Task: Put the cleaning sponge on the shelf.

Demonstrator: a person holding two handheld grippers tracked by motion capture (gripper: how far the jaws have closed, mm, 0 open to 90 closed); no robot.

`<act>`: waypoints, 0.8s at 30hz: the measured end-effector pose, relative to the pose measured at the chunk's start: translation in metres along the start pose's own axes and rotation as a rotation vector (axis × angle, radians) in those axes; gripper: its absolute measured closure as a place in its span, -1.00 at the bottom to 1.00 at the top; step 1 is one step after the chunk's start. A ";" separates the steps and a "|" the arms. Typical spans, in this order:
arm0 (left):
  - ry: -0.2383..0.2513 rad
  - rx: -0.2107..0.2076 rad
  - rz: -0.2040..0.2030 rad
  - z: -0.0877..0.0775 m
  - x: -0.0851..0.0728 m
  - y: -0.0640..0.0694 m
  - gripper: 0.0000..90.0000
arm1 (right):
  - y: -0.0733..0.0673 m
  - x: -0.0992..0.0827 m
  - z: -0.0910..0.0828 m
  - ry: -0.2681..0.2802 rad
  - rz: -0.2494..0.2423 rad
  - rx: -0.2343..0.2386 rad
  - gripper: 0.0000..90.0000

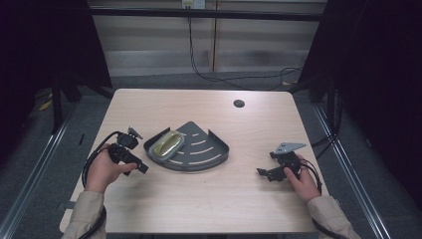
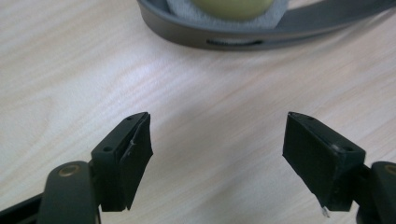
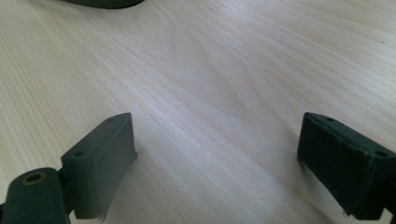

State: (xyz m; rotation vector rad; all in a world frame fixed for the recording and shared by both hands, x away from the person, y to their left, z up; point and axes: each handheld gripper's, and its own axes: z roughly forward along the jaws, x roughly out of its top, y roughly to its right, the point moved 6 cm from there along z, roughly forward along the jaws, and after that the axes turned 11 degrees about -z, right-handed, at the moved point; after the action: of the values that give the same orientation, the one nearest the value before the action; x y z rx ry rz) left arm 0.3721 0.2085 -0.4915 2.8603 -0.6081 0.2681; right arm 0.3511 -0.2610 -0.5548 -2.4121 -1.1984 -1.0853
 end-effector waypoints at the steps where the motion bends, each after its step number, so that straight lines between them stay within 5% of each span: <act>1: 0.001 0.004 -0.003 0.001 -0.001 -0.001 -0.48 | 0.000 0.000 0.000 0.000 0.000 0.000 -0.76; 24: 0.013 -0.011 -0.020 0.023 -0.036 -0.010 -0.48 | 0.000 0.000 0.000 0.000 0.000 0.000 -0.76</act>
State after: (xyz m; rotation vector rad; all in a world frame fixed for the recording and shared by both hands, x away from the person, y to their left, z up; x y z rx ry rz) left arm 0.3468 0.2259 -0.5231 2.8507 -0.5767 0.2785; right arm 0.3512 -0.2610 -0.5548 -2.4122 -1.1986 -1.0857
